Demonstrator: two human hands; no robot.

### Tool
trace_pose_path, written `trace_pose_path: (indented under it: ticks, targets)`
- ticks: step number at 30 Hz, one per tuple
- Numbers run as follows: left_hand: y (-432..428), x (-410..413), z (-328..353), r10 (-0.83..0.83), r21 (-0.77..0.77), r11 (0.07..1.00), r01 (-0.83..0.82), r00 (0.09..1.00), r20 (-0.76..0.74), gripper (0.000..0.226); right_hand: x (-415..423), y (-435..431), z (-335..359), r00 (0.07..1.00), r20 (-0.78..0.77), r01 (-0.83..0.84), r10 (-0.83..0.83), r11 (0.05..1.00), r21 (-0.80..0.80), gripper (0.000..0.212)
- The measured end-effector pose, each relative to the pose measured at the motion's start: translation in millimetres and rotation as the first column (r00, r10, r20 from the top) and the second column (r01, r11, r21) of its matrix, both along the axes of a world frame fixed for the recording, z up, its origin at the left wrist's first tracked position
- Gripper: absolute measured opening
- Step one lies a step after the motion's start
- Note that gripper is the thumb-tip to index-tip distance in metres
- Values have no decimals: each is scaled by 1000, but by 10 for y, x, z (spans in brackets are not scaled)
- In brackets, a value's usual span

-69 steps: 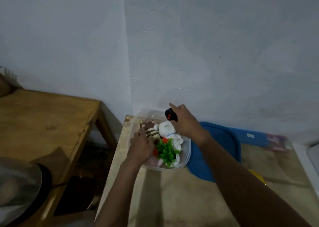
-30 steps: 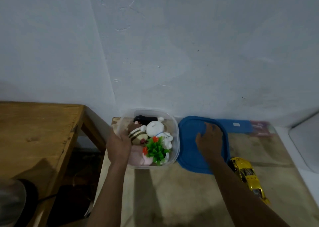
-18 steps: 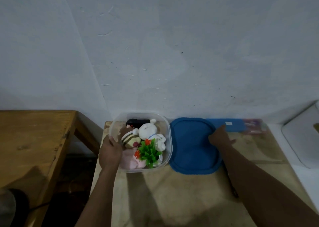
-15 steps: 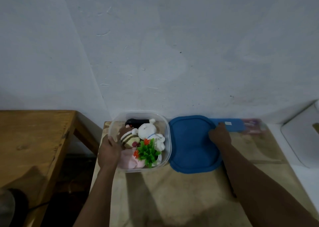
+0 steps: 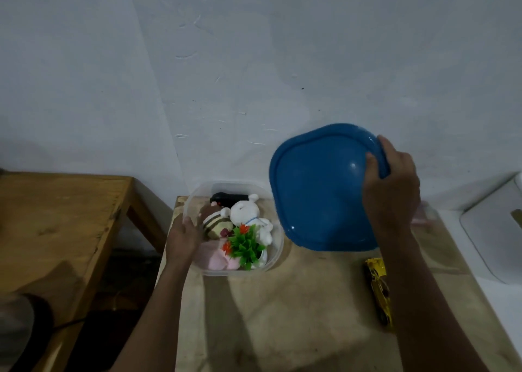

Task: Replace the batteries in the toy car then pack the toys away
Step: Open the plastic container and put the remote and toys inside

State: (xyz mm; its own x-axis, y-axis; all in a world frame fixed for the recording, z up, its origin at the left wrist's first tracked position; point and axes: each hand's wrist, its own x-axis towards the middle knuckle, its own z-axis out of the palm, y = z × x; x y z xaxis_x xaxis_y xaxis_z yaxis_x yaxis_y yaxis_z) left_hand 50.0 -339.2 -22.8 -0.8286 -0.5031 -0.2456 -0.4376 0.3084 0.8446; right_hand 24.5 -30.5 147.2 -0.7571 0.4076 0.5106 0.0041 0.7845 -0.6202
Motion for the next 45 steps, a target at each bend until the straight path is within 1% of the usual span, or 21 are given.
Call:
trace_pose_path:
  ticks: [3, 5, 7, 9, 10, 11, 12, 13, 15, 17, 19, 22, 25, 29, 31, 33, 36, 38, 40, 42, 45]
  targets:
    - [-35, -33, 85, 52, 193, 979, -65, 996, 72, 46, -104, -160, -128, 989, 21, -139, 145, 971, -196, 37]
    - [-58, -28, 158, 74, 291, 953, -84, 996, 44, 40, -183, -372, -360, 957, 96, -220, 273, 902, -373, 29]
    - [-51, 6, 248, 84, 357, 931, -77, 996, -5, 38, -233, -615, -630, 901, 180, -256, 395, 818, -514, 21]
    - [-51, 61, 253, 69, 379, 924, -49, 997, -39, 42, -273, -826, -896, 843, 245, -252, 478, 755, -606, 19]
    - [-50, 89, 236, 43, 348, 937, -22, 998, -54, 44, -288, -914, -1016, 820, 279, -232, 499, 737, -635, 20]
    - [-57, 107, 201, 15, 296, 955, 5, 998, -66, 48, -312, -980, -1144, 804, 320, -203, 500, 739, -643, 20]
    - [-70, 117, 142, -17, 234, 972, 34, 997, -74, 48, -330, -1042, -1251, 800, 356, -182, 482, 761, -623, 20]
    - [-75, 123, 102, -40, 180, 982, 53, 996, -74, 46, -361, -1082, -1357, 802, 400, -170, 443, 812, -558, 19]
    - [-93, 117, 26, -79, 63, 994, 85, 993, -82, 39, -383, -1152, -1485, 815, 464, -172, 348, 909, -380, 20]
    - [-87, 104, -8, -95, -53, 994, 91, 991, -93, 33, -380, -1192, -1521, 836, 463, -163, 295, 938, -305, 22]
    - [-75, 105, -12, -93, -112, 990, 82, 991, -96, 36, -373, -1180, -1554, 840, 453, -168, 299, 937, -307, 26]
    - [-73, 93, -50, -96, -163, 983, 84, 993, -67, 43, -343, -1122, -1653, 801, 459, -227, 383, 905, -359, 32]
    - [-60, 74, -104, -71, -194, 979, 59, 996, -57, 45, -314, -1073, -1758, 811, 432, -268, 394, 907, -324, 37]
    - [-55, 43, -110, -55, -236, 971, 39, 997, -61, 41, -306, -1066, -1772, 818, 439, -267, 370, 922, -280, 39]
    - [-71, 22, -96, -43, -249, 968, 34, 999, -30, 42, -305, -1084, -1765, 806, 466, -283, 366, 929, -240, 40]
    - [-63, -1, -80, -45, -281, 959, 41, 999, -8, 41, -330, -1106, -1767, 772, 530, -308, 351, 936, -172, 43]
    - [-18, -24, -52, -81, -360, 929, 83, 997, 19, 44, -370, -1144, -1772, 726, 619, -368, 298, 930, -16, 58]
    - [-25, -36, -68, -130, -418, 898, 137, 990, 46, 52, -389, -1154, -1779, 706, 634, -395, 317, 918, -19, 55]
    - [-57, -52, -102, -158, -440, 880, 180, 984, 87, 55, -404, -1153, -1789, 706, 628, -404, 327, 914, -22, 53]
    - [-78, -82, -128, -156, -436, 880, 189, 982, 110, 56, -409, -1148, -1817, 702, 637, -406, 319, 914, -10, 52]
    - [-60, -82, -153, -138, -446, 879, 166, 986, 94, 56, -385, -1164, -1845, 737, 602, -379, 308, 925, -10, 51]
